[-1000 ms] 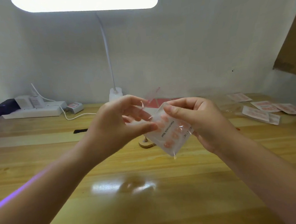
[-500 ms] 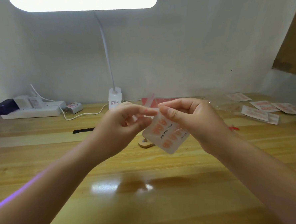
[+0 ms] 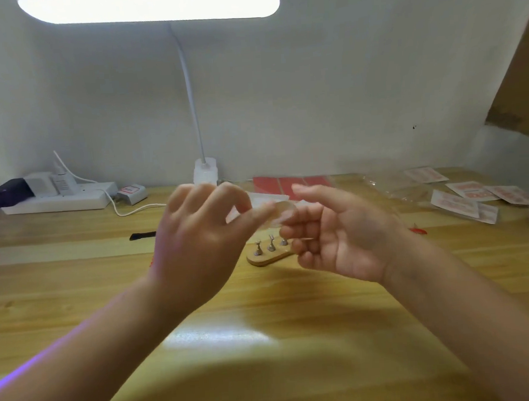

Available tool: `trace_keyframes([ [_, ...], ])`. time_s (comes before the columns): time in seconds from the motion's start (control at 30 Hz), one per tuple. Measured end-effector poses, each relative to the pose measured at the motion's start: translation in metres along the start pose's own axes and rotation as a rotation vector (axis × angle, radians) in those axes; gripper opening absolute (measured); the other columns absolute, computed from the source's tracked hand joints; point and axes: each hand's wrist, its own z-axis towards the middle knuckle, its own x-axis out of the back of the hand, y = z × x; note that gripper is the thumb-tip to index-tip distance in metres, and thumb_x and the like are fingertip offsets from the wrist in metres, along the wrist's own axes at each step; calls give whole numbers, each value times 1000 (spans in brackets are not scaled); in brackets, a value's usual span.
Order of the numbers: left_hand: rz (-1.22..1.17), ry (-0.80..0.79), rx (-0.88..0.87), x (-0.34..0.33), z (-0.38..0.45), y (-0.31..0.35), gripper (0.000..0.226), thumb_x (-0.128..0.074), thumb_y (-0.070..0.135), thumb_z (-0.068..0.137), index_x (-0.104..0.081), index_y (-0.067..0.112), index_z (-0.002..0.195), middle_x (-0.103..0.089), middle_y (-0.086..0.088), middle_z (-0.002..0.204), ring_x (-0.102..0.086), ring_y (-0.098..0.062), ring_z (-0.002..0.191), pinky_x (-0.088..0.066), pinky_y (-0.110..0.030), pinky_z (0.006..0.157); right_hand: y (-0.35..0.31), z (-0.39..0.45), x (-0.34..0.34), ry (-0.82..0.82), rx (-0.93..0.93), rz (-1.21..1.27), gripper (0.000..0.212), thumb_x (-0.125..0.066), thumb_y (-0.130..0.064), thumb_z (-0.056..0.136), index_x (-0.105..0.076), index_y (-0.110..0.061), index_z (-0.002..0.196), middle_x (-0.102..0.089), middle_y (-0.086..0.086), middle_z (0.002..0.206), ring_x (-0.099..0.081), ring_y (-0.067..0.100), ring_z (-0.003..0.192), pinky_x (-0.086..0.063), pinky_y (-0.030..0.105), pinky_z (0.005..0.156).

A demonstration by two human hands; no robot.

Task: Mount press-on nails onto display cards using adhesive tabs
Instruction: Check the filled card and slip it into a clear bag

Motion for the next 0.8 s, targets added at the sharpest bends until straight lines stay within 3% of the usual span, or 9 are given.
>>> trace_keyframes([
  [0.07, -51, -44, 13, -2, 0, 2, 18, -70, 8, 86, -78, 21, 94, -66, -2, 79, -57, -25, 66, -45, -39, 67, 2, 2, 1, 51, 62, 46, 26, -65, -25, 82, -71, -16, 58, -67, 4, 66, -57, 11, 50, -45, 21, 48],
  [0.17, -348, -198, 132, 0, 1, 7, 14, -69, 27, 85, -77, 21, 96, -66, 1, 90, -61, -23, 81, -45, -40, 76, 5, 4, 1, 107, 151, 32, 27, -60, -15, 89, -71, -15, 64, -67, 3, 65, -56, 9, 50, -44, 19, 47],
  [0.27, -923, -323, 517, 3, 7, 11, 27, -55, 46, 88, -74, 29, 98, -67, 12, 97, -62, -9, 97, -45, -20, 84, 8, 5, 0, 149, 265, -47, 28, -61, -14, 90, -74, -16, 66, -69, 2, 68, -60, 10, 54, -46, 19, 49],
  [0.37, -1031, -268, 705, 2, 9, 13, 19, -55, 50, 89, -71, 40, 89, -71, 20, 91, -64, 0, 92, -43, -8, 77, 8, 2, -3, 160, 337, -99, 25, -64, -16, 90, -74, -16, 67, -72, 4, 73, -64, 10, 59, -49, 18, 51],
  [0.43, -975, -246, 656, 2, 9, 15, 6, -64, 43, 87, -70, 41, 88, -70, 24, 89, -65, 1, 88, -43, -7, 75, 10, 1, -5, 168, 370, -145, 26, -65, -17, 90, -74, -17, 66, -73, 4, 74, -65, 11, 60, -49, 18, 52],
  [0.5, -887, -215, 533, 2, 8, 15, 13, -69, 33, 82, -70, 42, 91, -67, 31, 91, -63, 3, 89, -42, -7, 77, 11, 1, -8, 169, 396, -167, 23, -65, -19, 90, -74, -16, 70, -73, 5, 76, -65, 12, 62, -49, 19, 52],
  [0.6, -695, -143, 393, 2, 6, 12, 23, -73, 35, 80, -68, 38, 101, -61, 37, 90, -59, 5, 88, -43, -13, 78, 11, 0, -11, 175, 412, -142, 19, -64, -20, 91, -73, -11, 78, -73, 7, 77, -66, 13, 64, -50, 20, 53],
  [0.7, -458, -67, 181, 5, 6, 6, 10, -71, 34, 86, -75, 27, 94, -68, 20, 91, -63, -12, 80, -49, -37, 72, 11, -1, -14, 177, 422, -131, 20, -63, -19, 91, -74, -10, 77, -74, 8, 76, -66, 14, 65, -50, 19, 53],
  [0.8, -261, -9, -72, 7, 7, -1, 13, -70, 29, 90, -79, 19, 87, -74, 7, 87, -64, -21, 70, -48, -38, 69, 11, -3, -17, 177, 433, -136, 24, -62, -19, 92, -77, -13, 73, -74, 8, 74, -66, 12, 63, -48, 18, 51],
])
